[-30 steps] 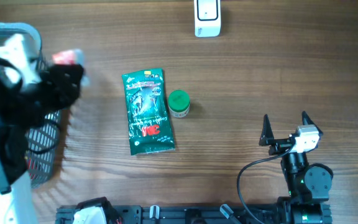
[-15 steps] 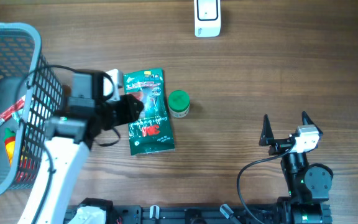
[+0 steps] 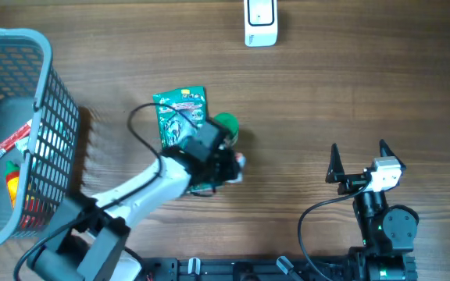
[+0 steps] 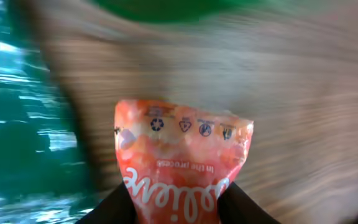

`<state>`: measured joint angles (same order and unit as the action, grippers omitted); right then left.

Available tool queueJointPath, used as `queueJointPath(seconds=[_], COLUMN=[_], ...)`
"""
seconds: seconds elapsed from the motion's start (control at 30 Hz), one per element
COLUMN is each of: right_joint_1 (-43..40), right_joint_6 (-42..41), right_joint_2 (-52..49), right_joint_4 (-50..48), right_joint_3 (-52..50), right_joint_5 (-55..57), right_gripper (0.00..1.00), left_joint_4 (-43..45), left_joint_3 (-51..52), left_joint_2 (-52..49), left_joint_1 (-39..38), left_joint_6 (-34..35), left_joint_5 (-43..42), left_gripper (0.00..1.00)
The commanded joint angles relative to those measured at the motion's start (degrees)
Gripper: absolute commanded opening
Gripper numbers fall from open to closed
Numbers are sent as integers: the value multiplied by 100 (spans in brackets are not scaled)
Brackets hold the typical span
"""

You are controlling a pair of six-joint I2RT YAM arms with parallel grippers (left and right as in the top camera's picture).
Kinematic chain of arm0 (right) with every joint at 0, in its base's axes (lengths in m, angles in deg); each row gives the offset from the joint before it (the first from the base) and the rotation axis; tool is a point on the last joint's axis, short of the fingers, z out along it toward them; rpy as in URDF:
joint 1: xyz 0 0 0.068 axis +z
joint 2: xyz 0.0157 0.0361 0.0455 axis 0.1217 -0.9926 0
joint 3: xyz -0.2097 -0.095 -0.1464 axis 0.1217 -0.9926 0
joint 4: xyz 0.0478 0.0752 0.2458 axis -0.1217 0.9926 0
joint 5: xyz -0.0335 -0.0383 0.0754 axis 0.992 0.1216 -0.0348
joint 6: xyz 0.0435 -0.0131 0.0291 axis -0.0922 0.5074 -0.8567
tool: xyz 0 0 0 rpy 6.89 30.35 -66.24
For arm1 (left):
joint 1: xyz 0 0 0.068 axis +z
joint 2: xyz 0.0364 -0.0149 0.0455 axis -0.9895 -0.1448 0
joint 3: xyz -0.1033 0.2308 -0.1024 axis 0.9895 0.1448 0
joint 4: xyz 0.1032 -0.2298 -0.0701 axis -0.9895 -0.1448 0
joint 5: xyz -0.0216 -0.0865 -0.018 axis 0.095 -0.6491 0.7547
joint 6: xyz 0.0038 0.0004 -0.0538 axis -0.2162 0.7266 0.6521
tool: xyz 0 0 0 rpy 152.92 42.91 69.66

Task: Scan the item barcode
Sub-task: 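Carry the snack bag out and set it right of the glove pack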

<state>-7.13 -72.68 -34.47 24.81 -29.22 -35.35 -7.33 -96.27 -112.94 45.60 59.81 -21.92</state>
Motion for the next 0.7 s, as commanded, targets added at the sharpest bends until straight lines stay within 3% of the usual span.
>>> queueJointPath(seconds=[0.0, 0.23, 0.3, 0.4, 0.5, 0.67], right_joint_1=[28, 28, 28, 28, 28, 28], right_joint_6=[101, 101, 101, 101, 98, 101], right_joint_2=[31, 24, 24, 24, 24, 24], right_joint_4=[-11, -11, -11, -11, -11, -11], right_joint_3=[-7, -7, -7, -7, -7, -7], right_joint_5=[92, 94, 94, 92, 92, 94], right_gripper=[100, 100, 100, 100, 100, 100], left_joint_4=[398, 1034, 1056, 1054, 1010, 577], left_joint_3=[7, 4, 4, 4, 2, -79], left_joint_2=[-170, -195, -195, -149, 83, 1047], left_joint_1=[-664, -1259, -1311, -1360, -1360, -1353], left_joint_6=[728, 782, 782, 763, 758, 101], left_joint_5=[282, 977, 953, 763, 590, 942], left_gripper=[39, 52, 63, 99, 100, 100])
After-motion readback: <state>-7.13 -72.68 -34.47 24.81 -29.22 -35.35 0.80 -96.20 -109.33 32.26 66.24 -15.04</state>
